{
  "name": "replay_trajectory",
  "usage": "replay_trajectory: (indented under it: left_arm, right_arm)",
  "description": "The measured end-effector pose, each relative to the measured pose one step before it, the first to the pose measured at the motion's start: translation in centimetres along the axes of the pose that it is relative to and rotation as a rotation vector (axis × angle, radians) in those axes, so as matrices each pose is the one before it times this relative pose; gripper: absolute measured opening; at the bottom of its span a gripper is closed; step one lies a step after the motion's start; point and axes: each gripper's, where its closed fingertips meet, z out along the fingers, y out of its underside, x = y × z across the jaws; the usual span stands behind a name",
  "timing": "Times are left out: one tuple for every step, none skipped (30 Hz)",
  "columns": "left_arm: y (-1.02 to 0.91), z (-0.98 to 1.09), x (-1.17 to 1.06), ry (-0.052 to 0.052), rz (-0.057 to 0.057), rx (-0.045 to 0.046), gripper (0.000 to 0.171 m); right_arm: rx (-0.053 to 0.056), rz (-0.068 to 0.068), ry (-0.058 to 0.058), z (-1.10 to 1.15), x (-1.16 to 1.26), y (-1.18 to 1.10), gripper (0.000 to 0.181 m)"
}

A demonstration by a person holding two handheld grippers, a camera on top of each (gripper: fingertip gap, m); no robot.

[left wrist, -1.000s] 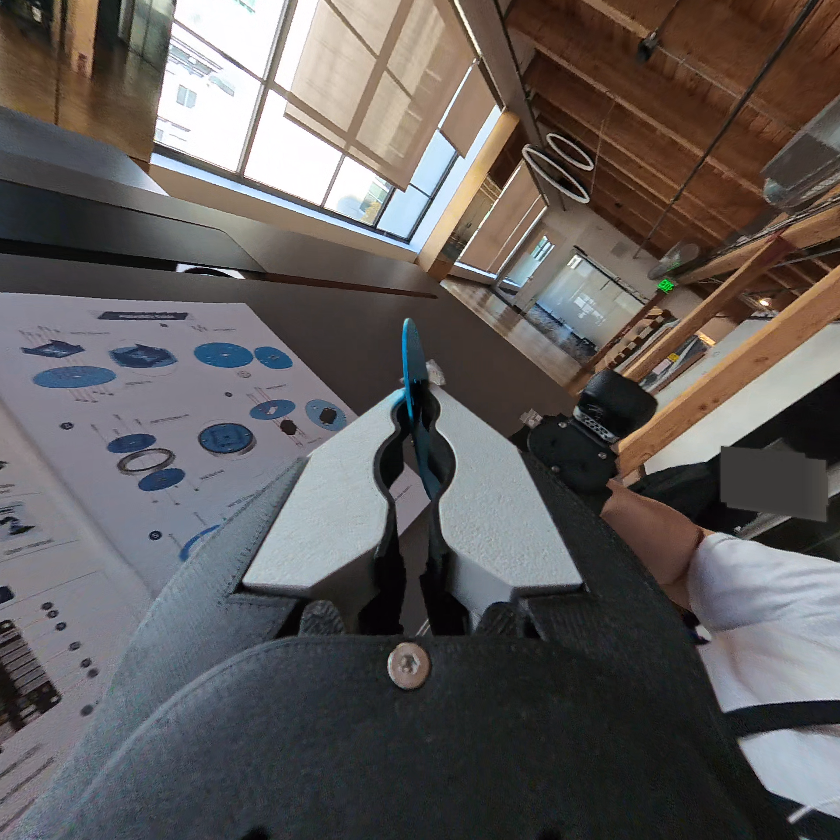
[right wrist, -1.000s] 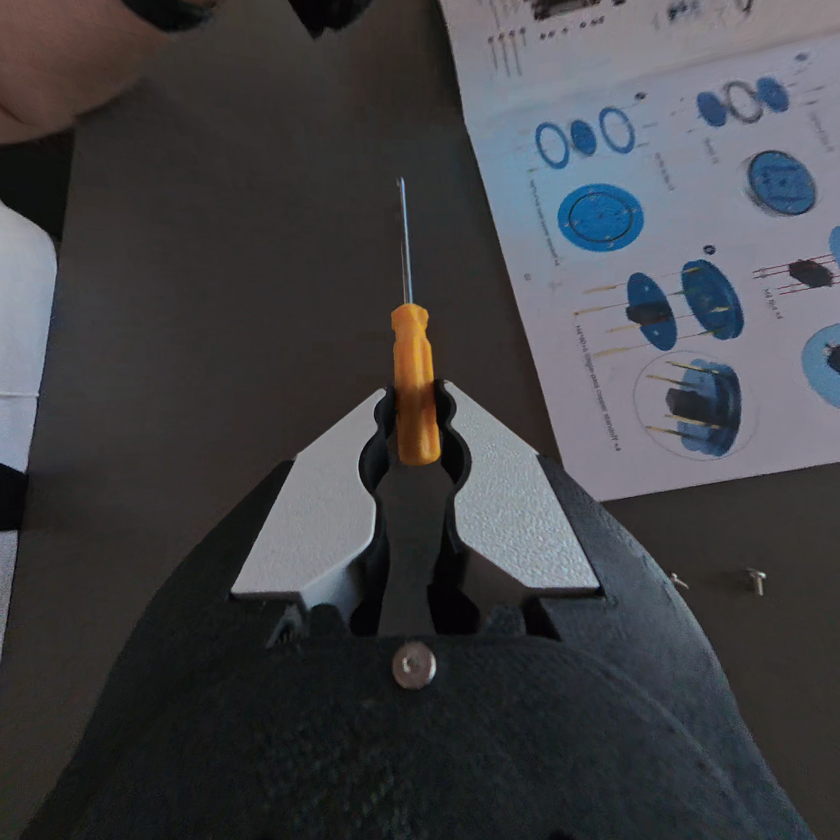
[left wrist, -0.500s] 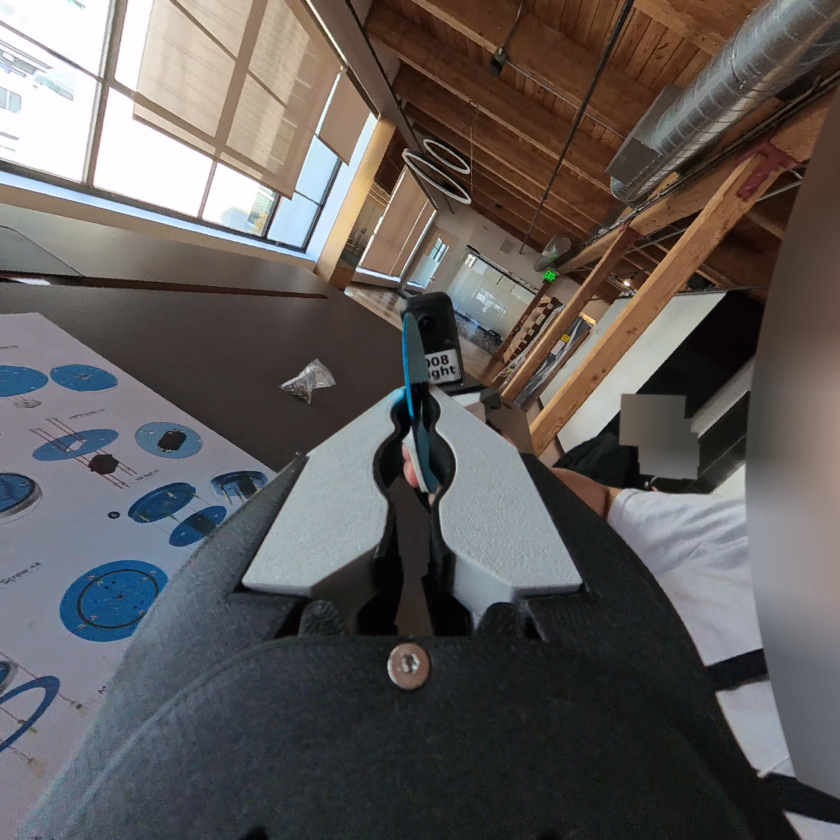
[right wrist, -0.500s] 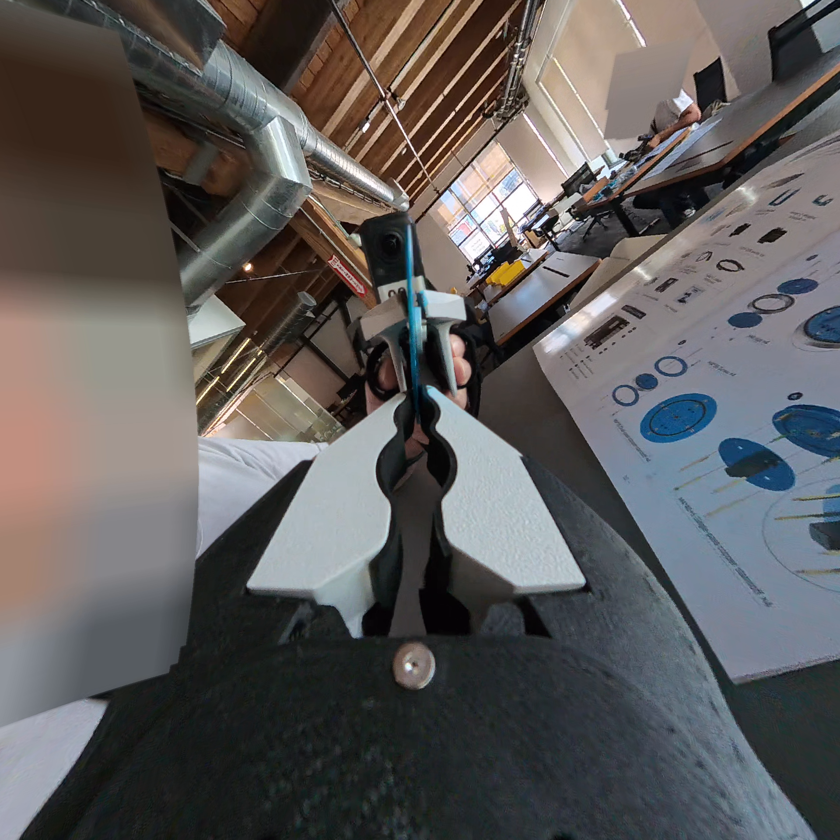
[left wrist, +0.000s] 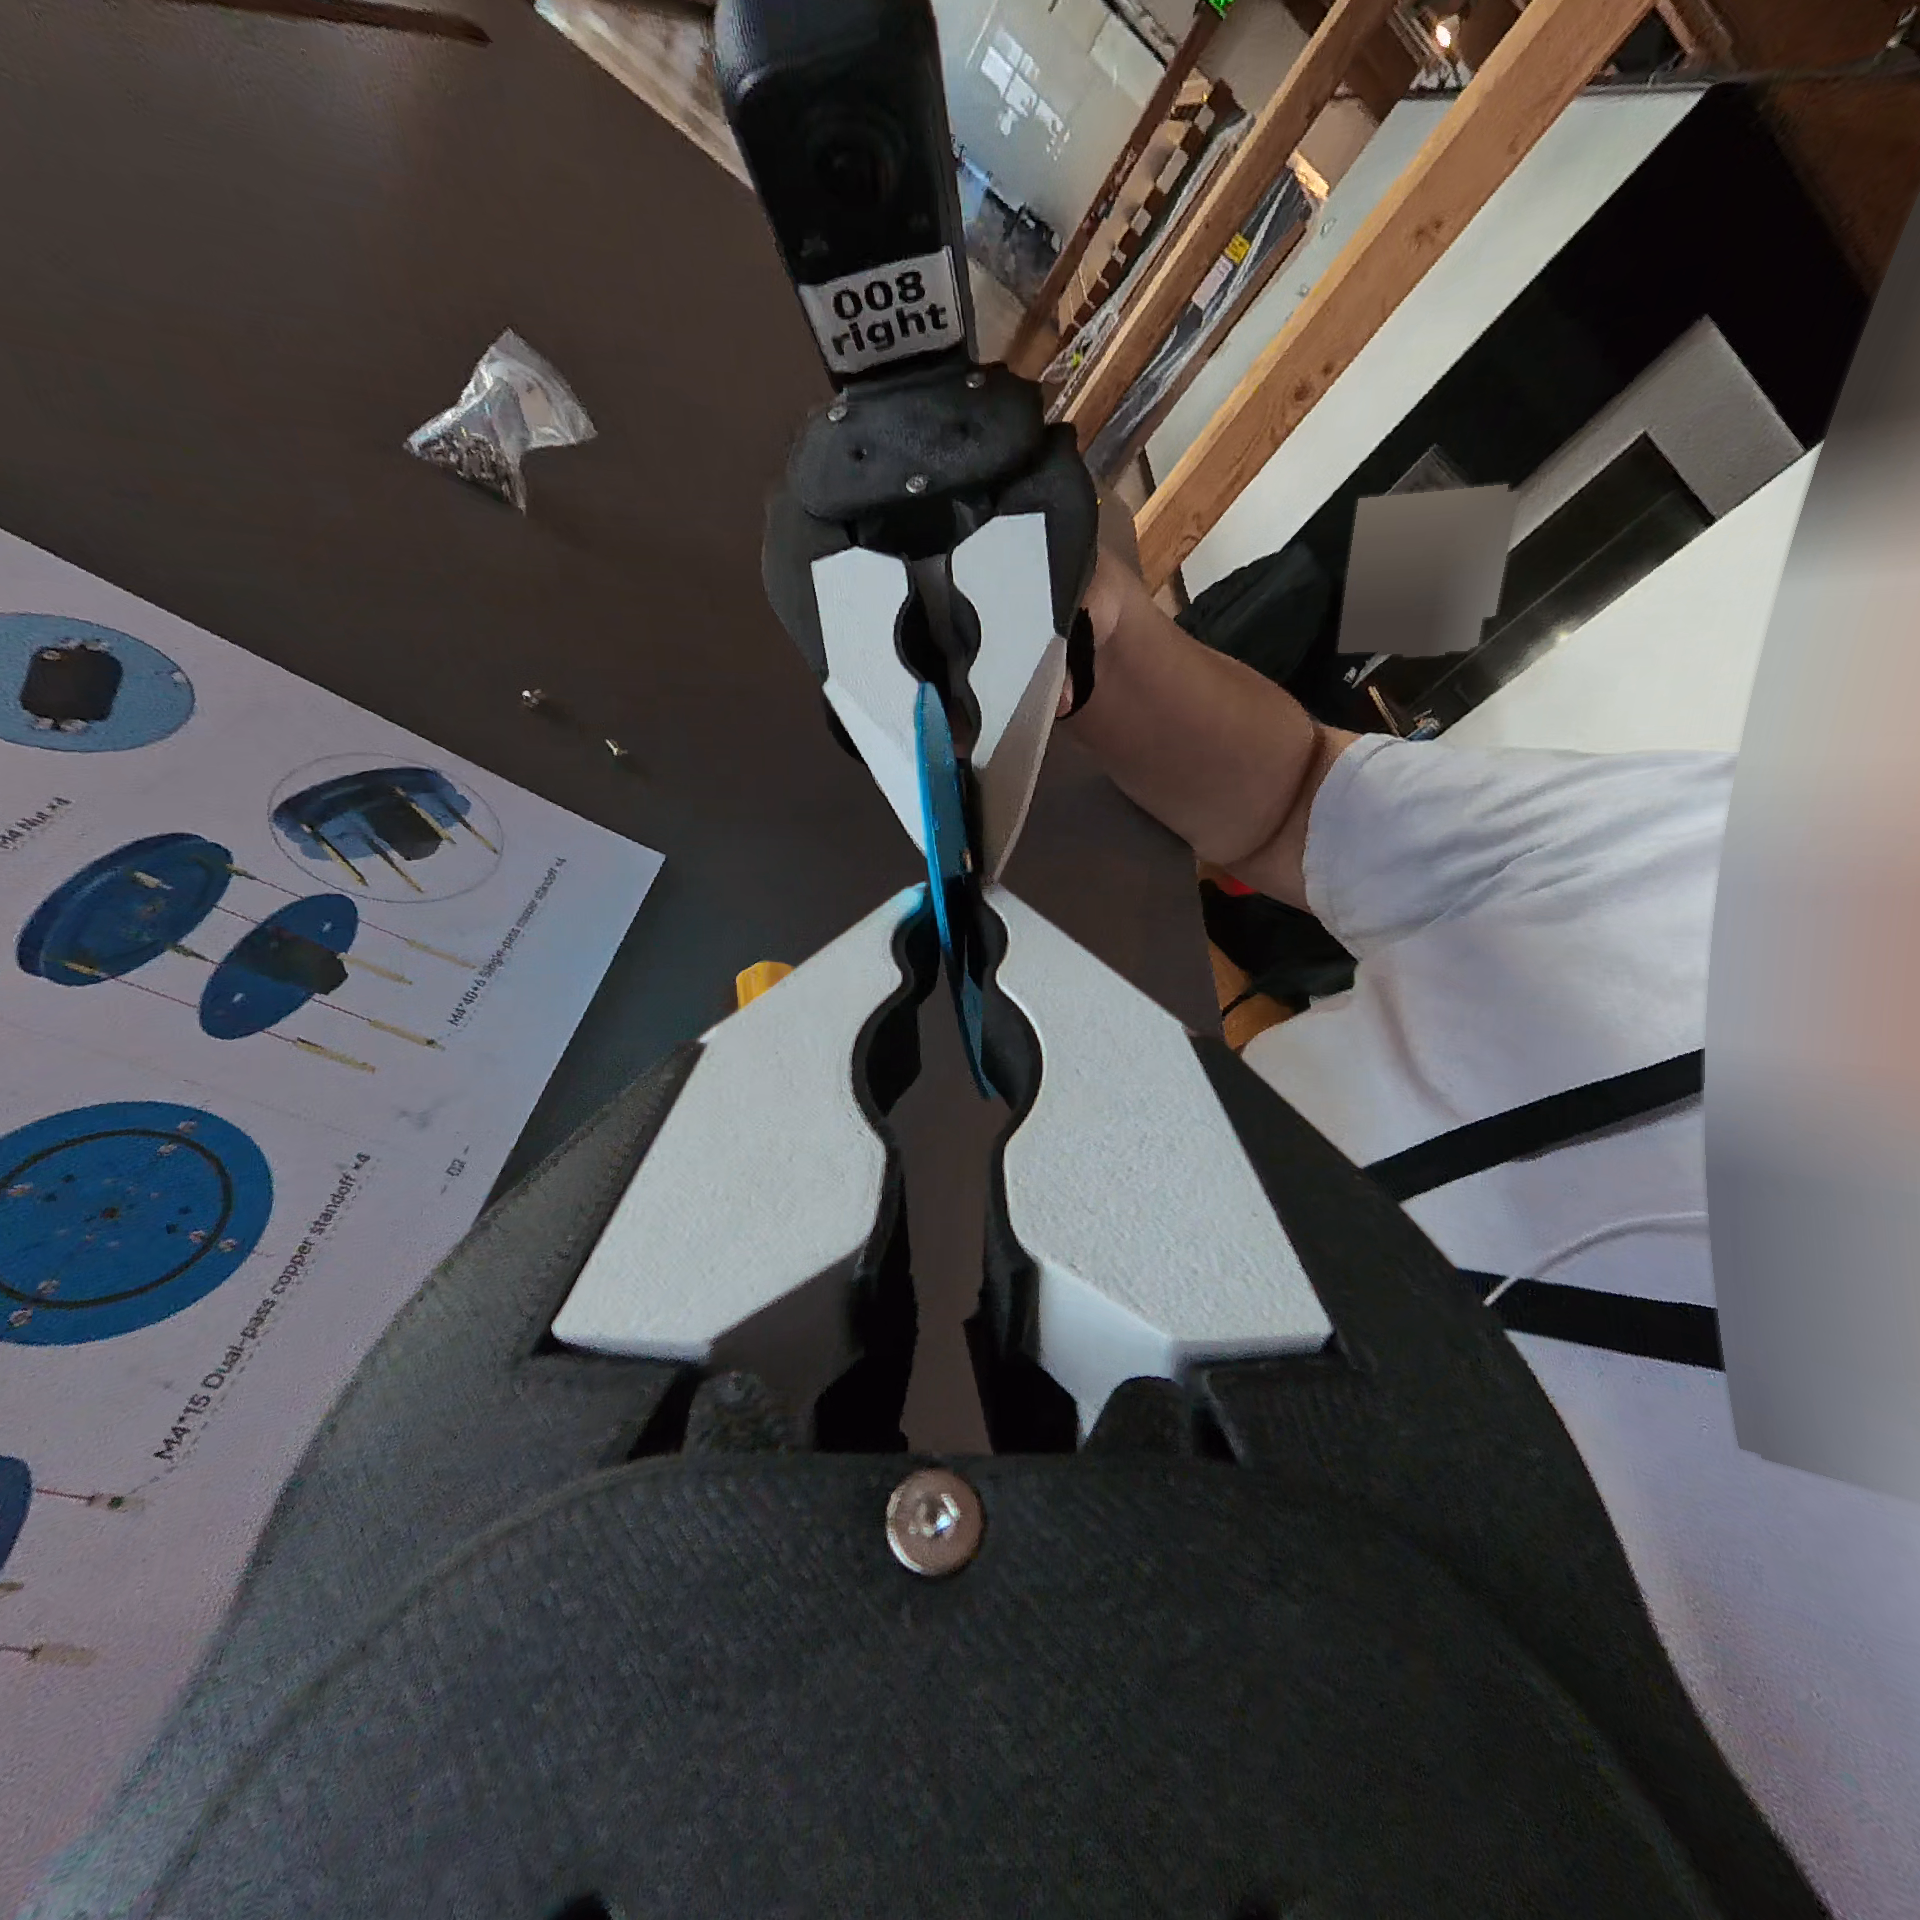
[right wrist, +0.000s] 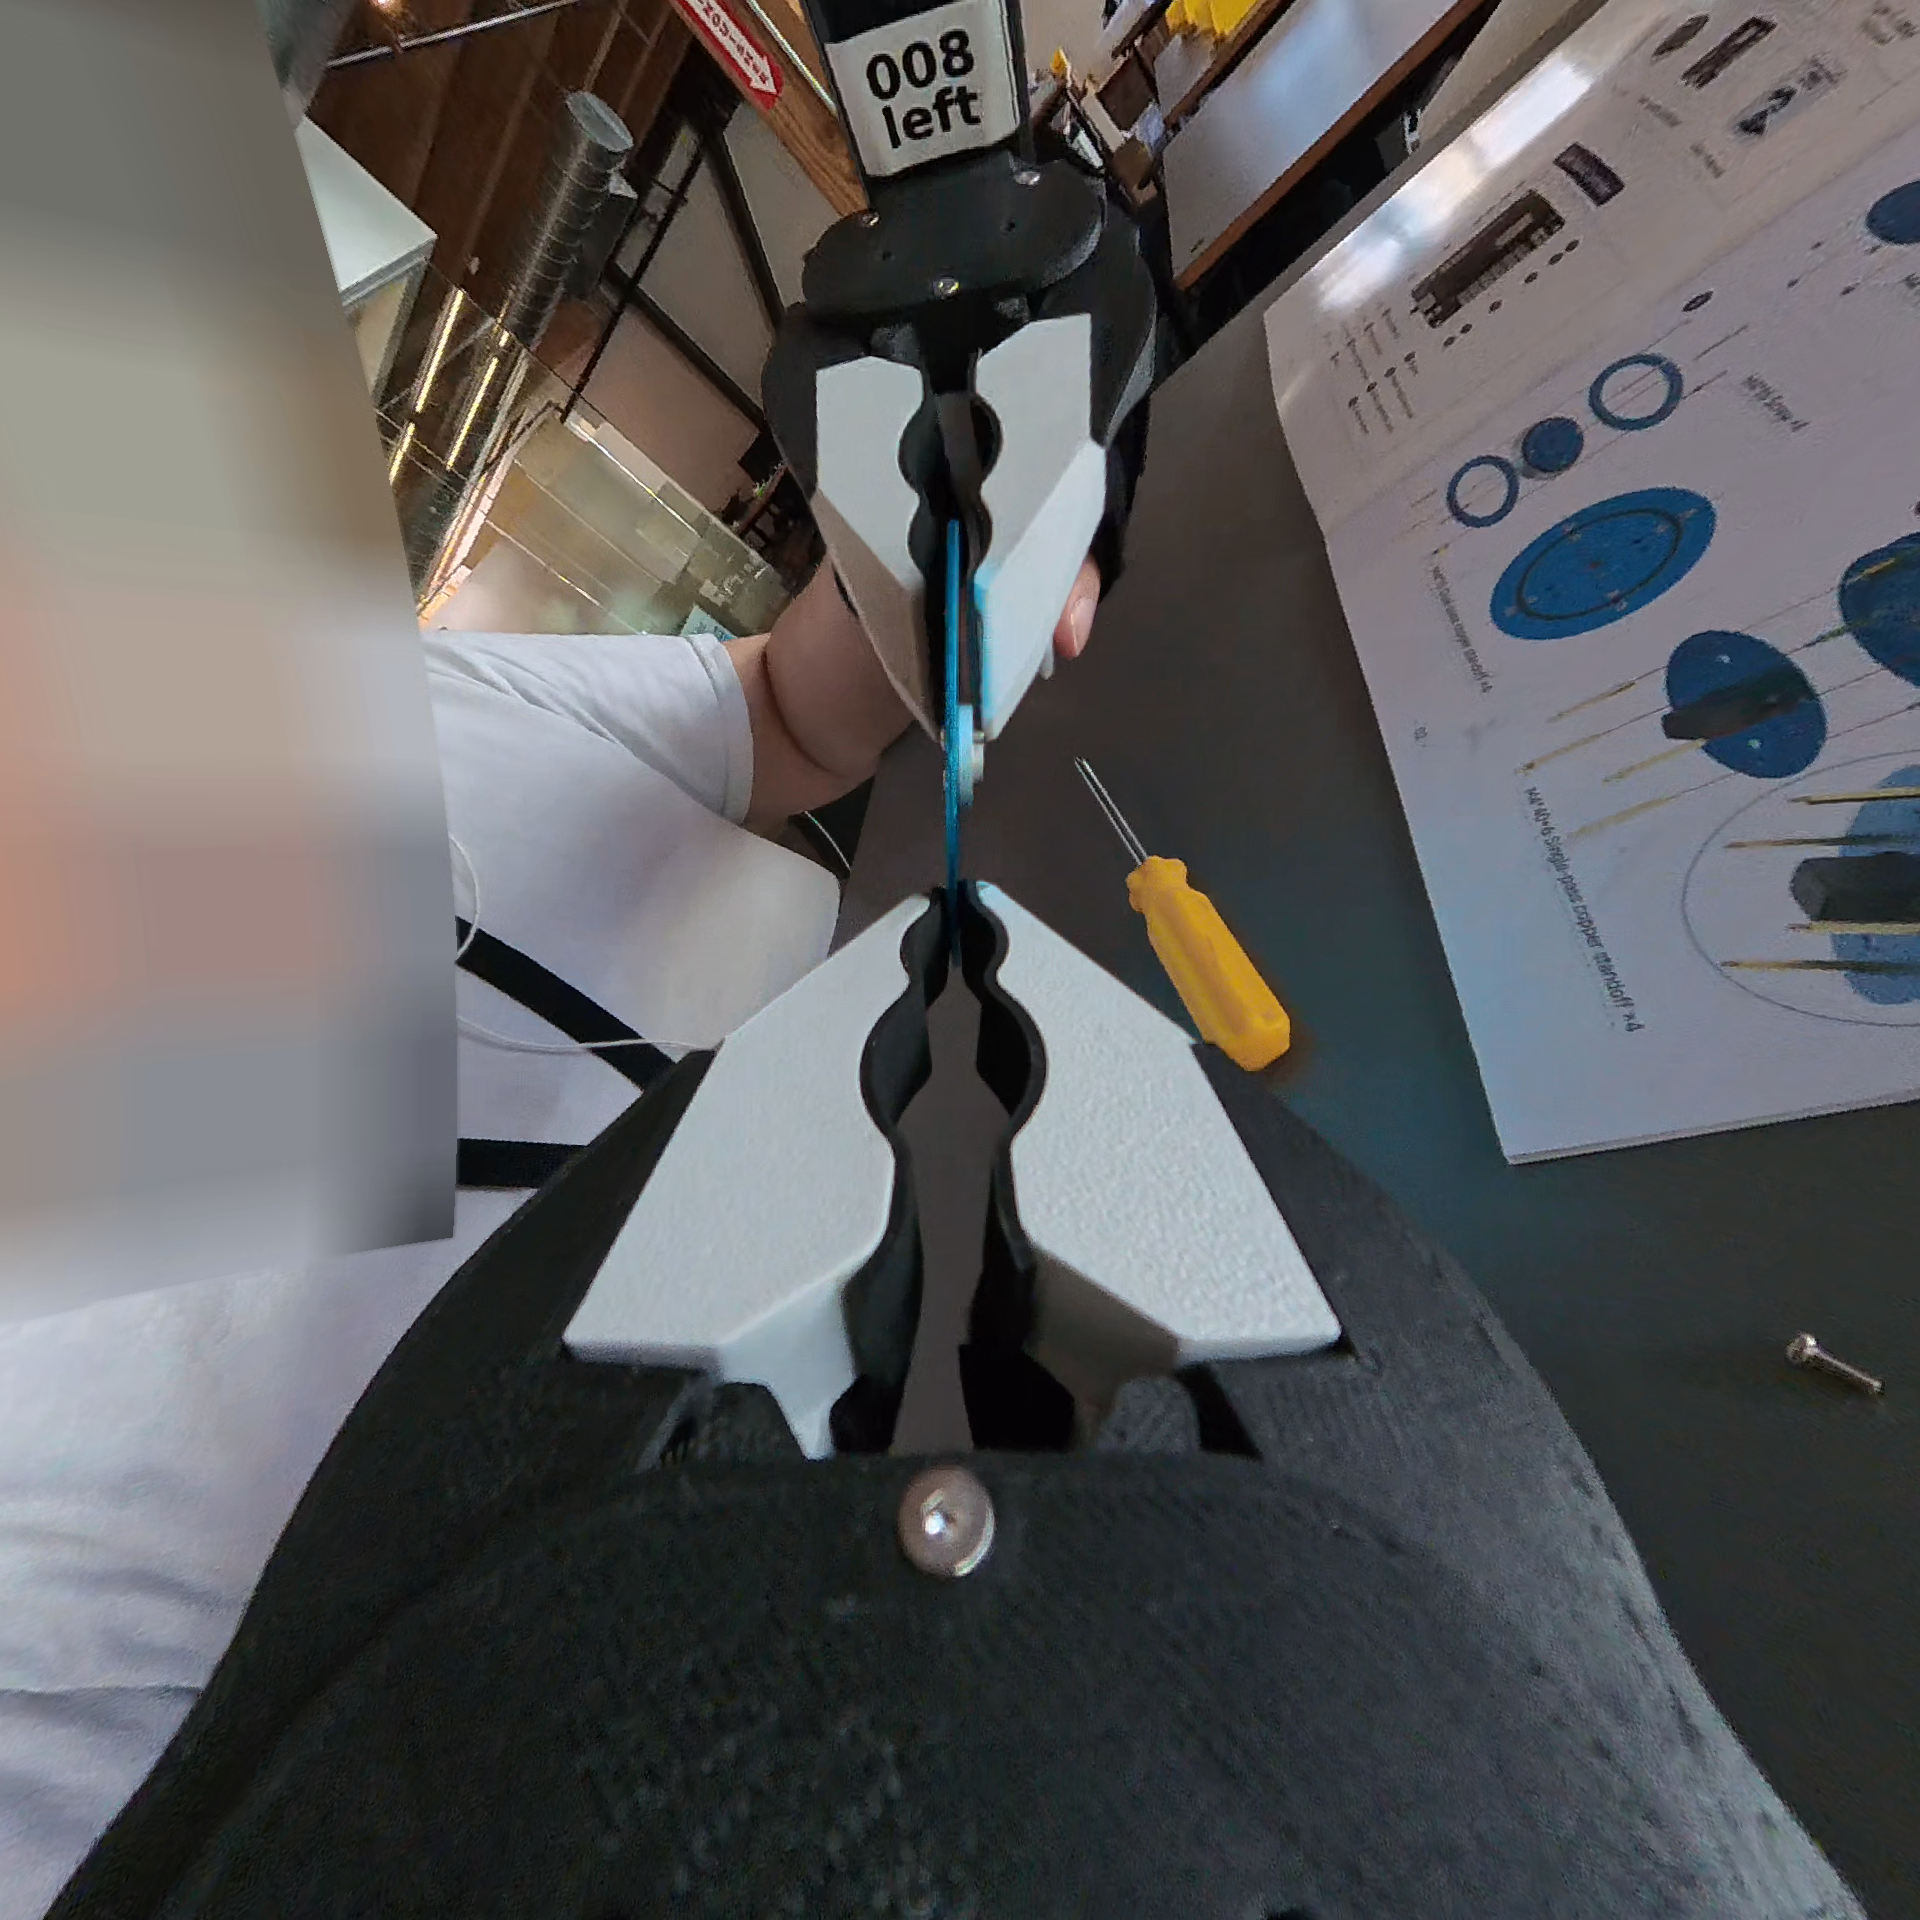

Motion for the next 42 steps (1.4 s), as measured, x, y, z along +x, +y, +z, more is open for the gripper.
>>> replay_trajectory:
  left_arm:
    - [0.17, -0.049, -0.163, -0.0048, -0.0047, -0.01218, 0.002]
    - [0.075, -0.072, -0.101, -0.0015, -0.007, -0.00577, 0.002]
    - [0.039, -0.068, 0.013, 0.0032, -0.0118, -0.0053, 0.002]
    - [-0.136, -0.111, -0.069, -0.0038, -0.0106, 0.00468, 0.002]
    - [-0.477, -0.185, -0.141, -0.0111, -0.0062, 0.02942, 0.002]
    - [-0.558, -0.314, -0.196, -0.0125, -0.0104, 0.0337, 0.002]
    - [-0.609, -0.461, -0.372, -0.0209, -0.0111, 0.03409, 0.002]
    - [-0.707, -0.603, -0.452, -0.024, -0.0048, 0.03711, 0.002]
    - [-0.689, -0.64, -0.379, -0.0179, -0.0056, 0.03307, 0.002]
    - [-0.602, -0.638, -0.208, -0.0064, -0.0112, 0.02515, 0.002]
    - [-0.521, -0.565, -0.104, -0.0007, -0.0129, 0.01871, 0.002]
    - [-0.474, -0.486, -0.093, -0.0033, -0.0075, 0.01784, 0.002]
    - [-0.41, -0.384, -0.012, -0.0023, -0.0009, 0.01474, 0.002]
    - [-0.334, -0.269, 0.139, 0.0037, 0.0039, 0.01216, 0.002]
    - [-0.261, -0.188, 0.202, 0.0052, 0.0044, 0.00997, 0.002]
    - [-0.176, -0.106, 0.196, 0.003, 0.0041, 0.00676, 0.002]
    - [-0.078, -0.041, 0.171, 0.0019, 0.0063, 0.00189, 0.002]
    - [-0.005, 0.005, 0.104, -0.0005, 0.0071, -0.0009, 0.002]
    - [-0.006, 0.019, 0.032, -0.0033, 0.0053, 0.0011, 0.002]
    - [-0.026, 0.008, -0.005, -0.0022, 0.0021, 0.00315, 0.002]
    - [-0.048, 0.002, -0.052, -0.0017, -0.0009, 0.00362, 0.002]
    - [-0.057, -0.029, -0.156, -0.0064, 0.0007, 0.00394, 0.002]
    - [-0.047, -0.062, -0.309, -0.0154, 0.0051, 0.00463, 0.002]
    - [-0.085, -0.086, -0.467, -0.0263, 0.0098, 0.00617, 0.002]
    - [-0.119, -0.131, -0.632, -0.0405, 0.017, 0.00888, 0.002]
    - [-0.161, -0.18, -0.791, -0.0571, 0.0278, 0.0103, 0.002]
    - [-0.204, -0.22, -0.901, -0.0694, 0.0416, 0.01127, 0.002]
    - [-0.186, -0.246, -1.011, -0.0814, 0.0527, 0.00752, 0.002]
    - [-0.185, -0.26, -1.028, -0.0858, 0.0614, 0.00775, 0.002]
    - [-0.218, -0.231, -0.869, -0.0764, 0.058, 0.01025, 0.002]
    - [-0.187, -0.185, -0.71, -0.0645, 0.0441, 0.00956, 0.002]
    - [-0.106, -0.116, -0.459, -0.0445, 0.0271, 0.00601, 0.002]
    - [-0.086, -0.052, -0.256, -0.0262, 0.0068, 0.00692, 0.002]
    - [-0.052, -0.011, -0.181, -0.0172, -0.005, 0.00739, 0.002]
    - [0.068, 0.066, -0.061, -0.0078, -0.0076, 0.00075, 0.002]
    - [0.143, 0.116, 0.016, -0.0026, -0.011, -0.00248, 0.002]
    - [0.126, 0.139, 0.124, 0.0035, -0.0139, -0.00078, 0.002]
    - [0.162, 0.148, 0.209, 0.0076, -0.0153, -0.00283, 0.002]
    - [0.185, 0.156, 0.2, 0.0058, -0.0105, -0.00554, 0.002]
    - [0.228, 0.168, 0.136, 0.0005, -0.0032, -0.00892, 0.002]
    - [0.171, 0.158, 0.13, -0.0011, 0.0041, -0.00539, 0.002]
    - [0.139, 0.129, 0.12, -0.0013, 0.0062, -0.0039, 0.002]
  right_arm:
    - [-0.0004, 0.0021, 0.0055, 0.111, 0.239, -0.003, 0.0]
    - [0.009, 0.0055, -0.0048, 0.041, 0.104, -0.117, 0.0]
    - [0.0086, 0.0062, -0.0121, 0.036, -0.003, -0.114, 0.0]
    - [0.0117, -0.0039, -0.0085, -0.049, -0.042, -0.201, 0.0]
    - [0.0318, -0.0285, 0.0017, -0.203, 0.034, -0.494, 0.0]
    - [0.038, -0.057, 0.0083, -0.182, 0.053, -0.614, 0.001]
    - [0.0248, -0.0734, 0.0279, -0.173, 0.306, -0.401, 0.009]
    - [-0.0001, -0.0911, 0.0627, -0.086, 0.747, -0.021, 0.024]
    - [-0.0336, -0.1184, 0.0491, 0.134, 0.387, 0.552, 0.036]
    - [-0.0611, -0.1238, 0.039, 0.309, 0.098, 0.966, 0.04]
    - [-0.0874, -0.1009, 0.0594, 0.418, 0.387, 1.224, 0.045]
    - [-0.0754, -0.0758, 0.0201, 0.583, -0.185, 0.749, 0.047]
    - [-0.0609, -0.0646, 0.0143, 0.621, -0.211, 0.48, 0.049]
    - [-0.0461, -0.0605, 0.0143, 0.54, -0.156, 0.369, 0.049]
    - [-0.0365, -0.052, 0.0094, 0.424, -0.147, 0.388, 0.048]
    - [-0.0452, -0.0267, -0.0061, 0.326, -0.192, 0.548, 0.047]
    - [-0.0465, -0.0086, -0.0072, 0.252, -0.118, 0.626, 0.046]
    - [-0.0111, 0.0074, -0.0175, 0.209, -0.14, 0.086, 0.044]
    - [0.0051, 0.0206, -0.0119, -0.063, -0.026, -0.119, 0.04]
    - [-0.0174, 0.0201, -0.0142, 0.116, -0.035, 0.211, 0.039]
    - [0.0041, 0.023, -0.0382, -0.021, -0.358, -0.121, 0.029]
    - [-0.0034, 0.0304, -0.0222, 0.041, -0.133, -0.006, 0.024]
    - [0.003, 0.0314, -0.0106, 0.032, -0.017, -0.011, 0.019]
    - [0.001, -0.0001, 0.0123, -0.052, -0.02, -0.04, 0.018]
    - [-0.0041, -0.0344, 0.0266, -0.099, 0.039, 0.053, 0.017]
    - [-0.0212, -0.0301, 0.0377, -0.237, 0.194, 0.252, 0.018]
    - [-0.0054, -0.0332, 0.0555, -0.543, 0.361, -0.108, 0.017]
    - [0.0115, -0.0372, 0.0611, -0.83, 0.378, -0.397, 0.018]
    - [0.0142, -0.038, 0.0623, -0.985, 0.386, -0.522, 0.017]
    - [0.0119, -0.0381, 0.0683, -1.036, 0.46, -0.517, 0.018]
    - [0.007, -0.032, 0.0769, -0.983, 0.693, -0.476, 0.017]
    - [-0.0038, -0.0374, 0.0913, -1.012, 0.955, -0.444, 0.017]
    - [-0.0064, -0.0435, 0.0981, -0.888, 1.205, -0.452, 0.017]
    - [-0.014, -0.0439, 0.1108, -0.654, 1.496, -0.342, 0.017]
    - [-0.0179, -0.0327, 0.1075, -0.371, 1.444, -0.206, 0.017]
    - [-0.0173, -0.0179, 0.0689, -0.046, 0.797, -0.107, 0.017]
    - [-0.0139, -0.0168, 0.0371, 0.174, 0.152, -0.097, 0.017]
    - [-0.0126, -0.0259, 0.0319, 0.23, -0.067, -0.085, 0.017]
    - [-0.0157, -0.0347, 0.0294, 0.226, -0.113, -0.042, 0.017]
    - [-0.0197, -0.0345, 0.0319, 0.185, 0.024, -0.008, 0.017]
    - [-0.0252, -0.0265, 0.025, 0.183, 0.087, 0.099, 0.017]
    - [-0.0228, -0.0209, 0.0125, 0.165, -0.01, 0.098, 0.017]
